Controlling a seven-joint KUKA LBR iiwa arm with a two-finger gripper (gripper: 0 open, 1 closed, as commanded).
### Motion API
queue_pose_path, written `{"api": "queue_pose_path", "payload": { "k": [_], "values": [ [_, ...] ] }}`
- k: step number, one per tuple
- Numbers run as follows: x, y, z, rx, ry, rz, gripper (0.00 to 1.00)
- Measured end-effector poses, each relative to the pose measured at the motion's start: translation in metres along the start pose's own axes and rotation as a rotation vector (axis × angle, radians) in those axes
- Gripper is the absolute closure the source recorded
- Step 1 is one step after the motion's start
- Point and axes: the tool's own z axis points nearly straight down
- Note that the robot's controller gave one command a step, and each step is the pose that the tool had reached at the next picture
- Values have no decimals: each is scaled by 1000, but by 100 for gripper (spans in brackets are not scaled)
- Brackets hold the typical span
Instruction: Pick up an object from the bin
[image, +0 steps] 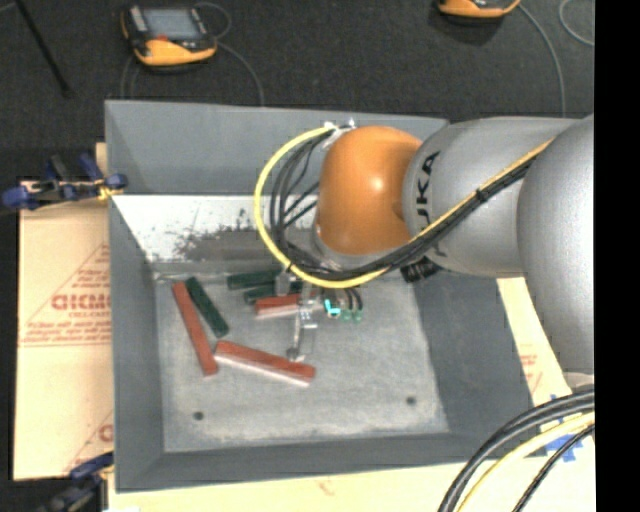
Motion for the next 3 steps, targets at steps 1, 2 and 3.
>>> {"api": "queue_pose_path", "payload": {
  "k": [1, 2, 3],
  "values": [
    [-2, 0, -4, -1, -8, 2, 0],
    [29, 9, 54, -1, -10, 112, 0],
    [38, 7, 54, 0, -4, 128, 0]
  ]
}}
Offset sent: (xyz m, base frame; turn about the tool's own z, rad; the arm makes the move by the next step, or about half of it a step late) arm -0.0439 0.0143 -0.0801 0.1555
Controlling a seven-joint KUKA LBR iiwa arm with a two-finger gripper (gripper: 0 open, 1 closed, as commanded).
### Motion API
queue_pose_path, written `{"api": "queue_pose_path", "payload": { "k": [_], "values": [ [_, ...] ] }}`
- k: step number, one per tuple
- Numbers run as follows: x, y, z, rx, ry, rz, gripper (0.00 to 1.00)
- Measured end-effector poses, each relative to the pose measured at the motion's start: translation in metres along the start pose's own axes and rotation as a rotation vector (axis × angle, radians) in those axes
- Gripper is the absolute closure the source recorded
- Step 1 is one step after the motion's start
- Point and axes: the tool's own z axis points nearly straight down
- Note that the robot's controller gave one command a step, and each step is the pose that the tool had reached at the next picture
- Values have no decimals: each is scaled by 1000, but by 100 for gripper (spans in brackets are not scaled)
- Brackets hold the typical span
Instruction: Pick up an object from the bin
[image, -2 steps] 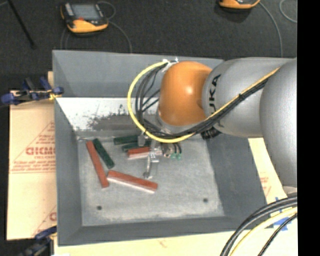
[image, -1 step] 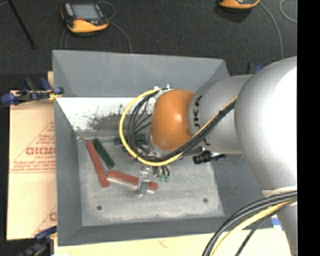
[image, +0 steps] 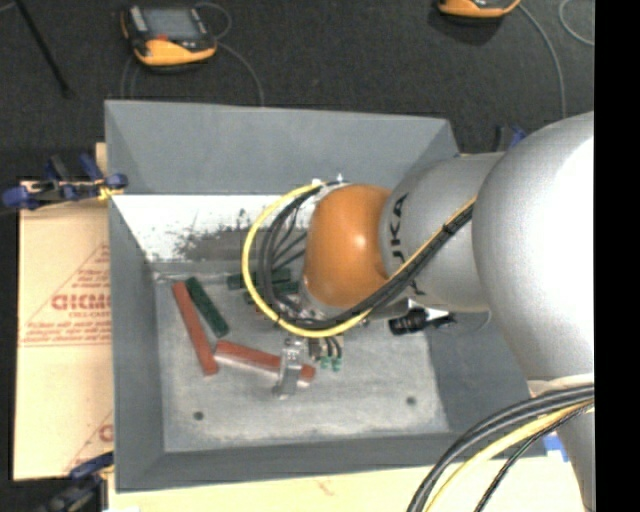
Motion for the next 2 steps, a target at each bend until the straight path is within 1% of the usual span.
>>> {"api": "queue_pose_path", "payload": {
  "k": [1, 2],
  "values": [
    [8, 20, -5, -1, -2, -7, 0],
    [11, 25, 25, -1, -2, 20, 0]
  ]
}}
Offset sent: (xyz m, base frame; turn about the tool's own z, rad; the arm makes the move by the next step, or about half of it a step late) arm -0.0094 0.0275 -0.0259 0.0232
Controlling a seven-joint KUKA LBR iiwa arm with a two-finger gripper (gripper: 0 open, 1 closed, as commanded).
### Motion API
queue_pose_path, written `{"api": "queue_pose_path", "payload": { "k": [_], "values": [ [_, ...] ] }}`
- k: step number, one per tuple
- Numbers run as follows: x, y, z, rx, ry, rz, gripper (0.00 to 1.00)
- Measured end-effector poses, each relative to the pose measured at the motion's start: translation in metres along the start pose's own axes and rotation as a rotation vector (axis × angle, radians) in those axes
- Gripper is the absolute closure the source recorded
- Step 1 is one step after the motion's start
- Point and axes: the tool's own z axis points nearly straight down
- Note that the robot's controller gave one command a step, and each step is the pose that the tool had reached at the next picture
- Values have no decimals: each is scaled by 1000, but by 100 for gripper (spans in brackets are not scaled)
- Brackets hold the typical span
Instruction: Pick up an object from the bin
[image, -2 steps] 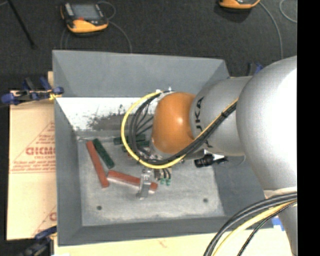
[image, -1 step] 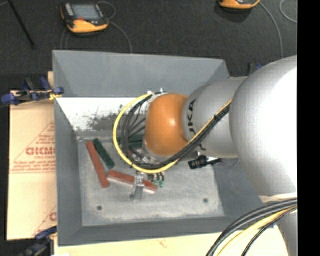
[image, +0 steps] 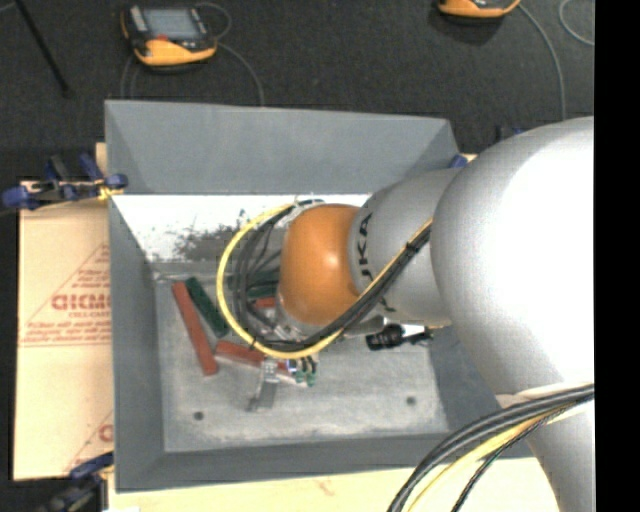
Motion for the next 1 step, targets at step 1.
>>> {"api": "queue_pose_path", "payload": {
  "k": [1],
  "values": [
    [9, 8, 0, 1, 1, 234, 100]
  ]
}}
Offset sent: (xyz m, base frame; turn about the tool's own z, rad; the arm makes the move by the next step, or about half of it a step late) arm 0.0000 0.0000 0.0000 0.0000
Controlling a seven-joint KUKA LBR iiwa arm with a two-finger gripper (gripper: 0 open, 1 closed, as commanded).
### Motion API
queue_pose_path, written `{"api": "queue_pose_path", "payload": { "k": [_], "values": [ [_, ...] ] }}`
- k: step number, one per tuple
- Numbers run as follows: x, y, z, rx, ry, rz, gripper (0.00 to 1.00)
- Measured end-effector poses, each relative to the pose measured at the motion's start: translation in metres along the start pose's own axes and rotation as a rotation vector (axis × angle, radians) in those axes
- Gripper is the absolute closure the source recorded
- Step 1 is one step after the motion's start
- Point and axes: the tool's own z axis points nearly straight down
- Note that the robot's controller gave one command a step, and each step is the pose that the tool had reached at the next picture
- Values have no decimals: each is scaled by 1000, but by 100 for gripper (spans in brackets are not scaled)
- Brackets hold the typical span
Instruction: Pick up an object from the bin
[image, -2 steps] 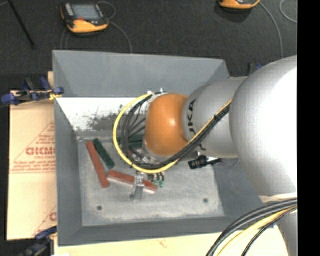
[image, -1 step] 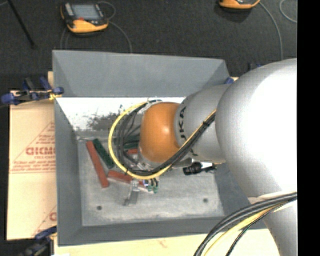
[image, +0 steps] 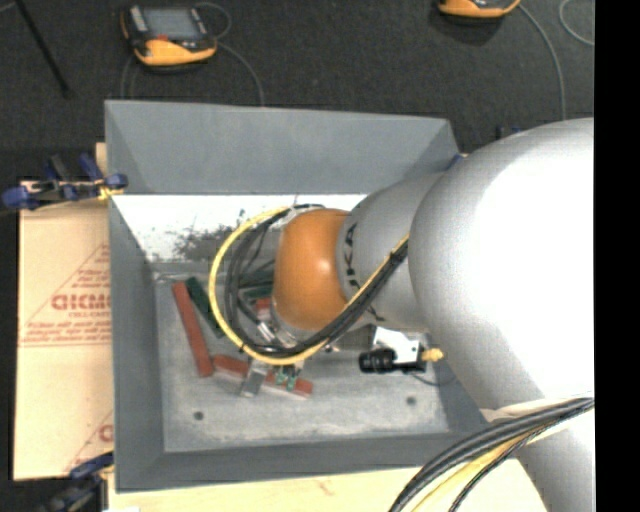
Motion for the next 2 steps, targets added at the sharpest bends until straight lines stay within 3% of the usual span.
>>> {"api": "queue_pose_path", "payload": {
  "k": [2],
  "values": [
    [1, -1, -3, 1, 2, 0, 100]
  ]
}}
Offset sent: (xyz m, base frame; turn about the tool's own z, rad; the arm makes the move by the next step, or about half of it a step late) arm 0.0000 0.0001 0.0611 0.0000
